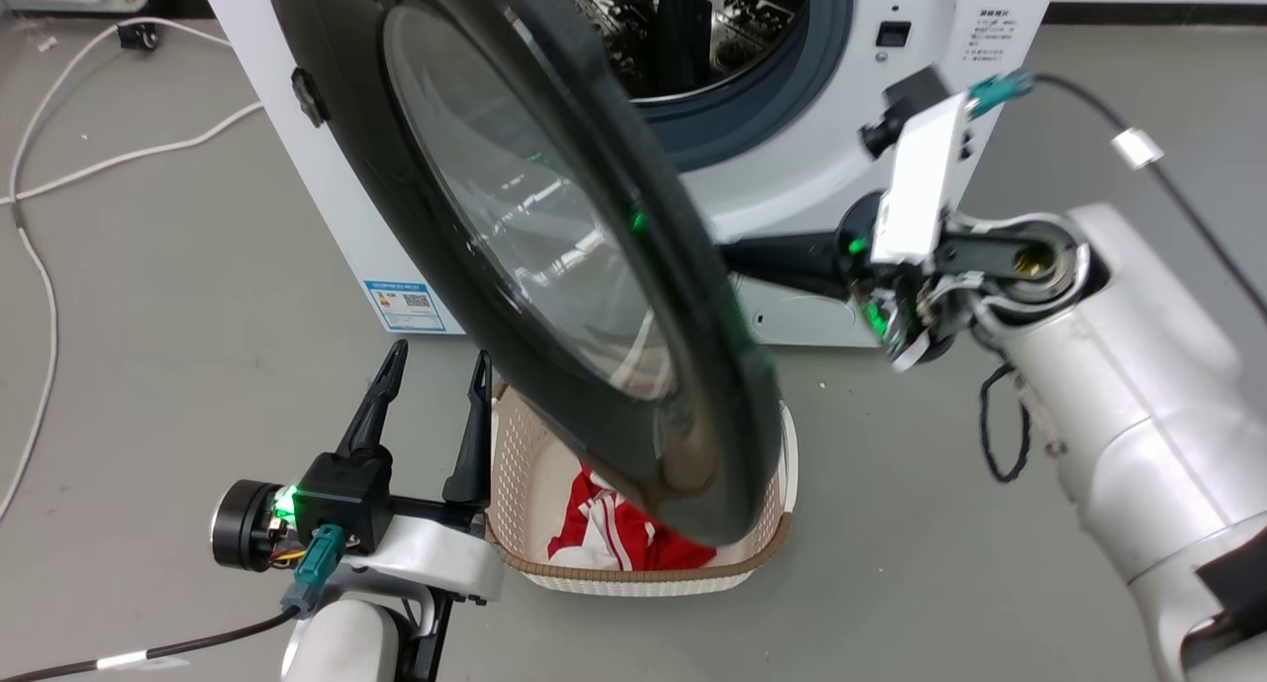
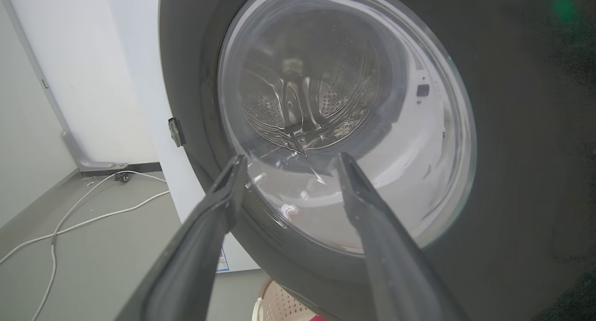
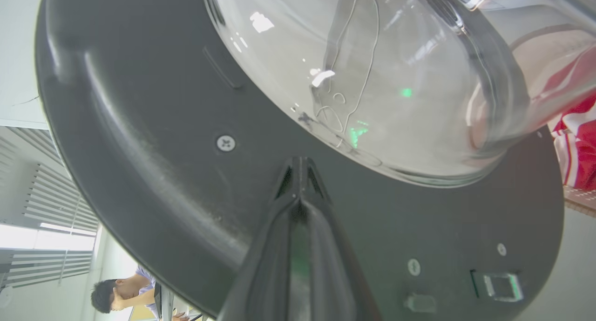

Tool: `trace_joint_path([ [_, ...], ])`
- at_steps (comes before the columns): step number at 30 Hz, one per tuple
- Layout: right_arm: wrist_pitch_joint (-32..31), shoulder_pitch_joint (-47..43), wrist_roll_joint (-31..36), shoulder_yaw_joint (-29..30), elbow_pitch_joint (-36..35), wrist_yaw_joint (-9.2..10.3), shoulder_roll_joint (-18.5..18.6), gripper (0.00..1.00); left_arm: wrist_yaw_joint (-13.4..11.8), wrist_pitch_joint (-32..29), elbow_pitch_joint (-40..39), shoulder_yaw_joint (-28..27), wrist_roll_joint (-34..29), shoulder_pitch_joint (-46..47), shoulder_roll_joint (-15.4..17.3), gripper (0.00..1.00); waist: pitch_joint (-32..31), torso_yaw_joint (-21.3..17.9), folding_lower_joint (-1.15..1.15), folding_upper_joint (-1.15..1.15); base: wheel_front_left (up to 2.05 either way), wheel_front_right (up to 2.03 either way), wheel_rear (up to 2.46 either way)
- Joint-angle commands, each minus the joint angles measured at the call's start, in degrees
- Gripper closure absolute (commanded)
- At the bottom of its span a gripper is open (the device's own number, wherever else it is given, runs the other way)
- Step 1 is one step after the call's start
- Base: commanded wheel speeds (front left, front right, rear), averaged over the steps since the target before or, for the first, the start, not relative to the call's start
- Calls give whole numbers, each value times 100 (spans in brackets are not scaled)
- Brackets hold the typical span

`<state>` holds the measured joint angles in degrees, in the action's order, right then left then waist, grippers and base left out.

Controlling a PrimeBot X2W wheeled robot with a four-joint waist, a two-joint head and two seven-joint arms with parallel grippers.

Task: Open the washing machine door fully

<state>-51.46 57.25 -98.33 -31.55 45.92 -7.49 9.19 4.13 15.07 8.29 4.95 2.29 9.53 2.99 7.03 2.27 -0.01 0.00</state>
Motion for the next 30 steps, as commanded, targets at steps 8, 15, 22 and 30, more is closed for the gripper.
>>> trace_joint_path([
  [8,82,-431,-85,-118,-132,0,-227,100,-39,15,46,64,76,-113,-9,0,-177,39,1,0,0,0,0],
  [15,122,-643,-193,-170,-311,0,-357,100,-61,15,68,99,109,-192,-11,0,-251,3,1,0,0,0,0],
  [22,159,-892,-294,-244,-518,0,-439,100,-77,15,74,122,134,-244,-12,0,-323,-14,1,0,0,0,0],
  [30,567,-1174,-335,-192,-891,0,-474,100,-97,15,76,126,150,-310,-12,0,-349,-48,1,0,0,0,0],
])
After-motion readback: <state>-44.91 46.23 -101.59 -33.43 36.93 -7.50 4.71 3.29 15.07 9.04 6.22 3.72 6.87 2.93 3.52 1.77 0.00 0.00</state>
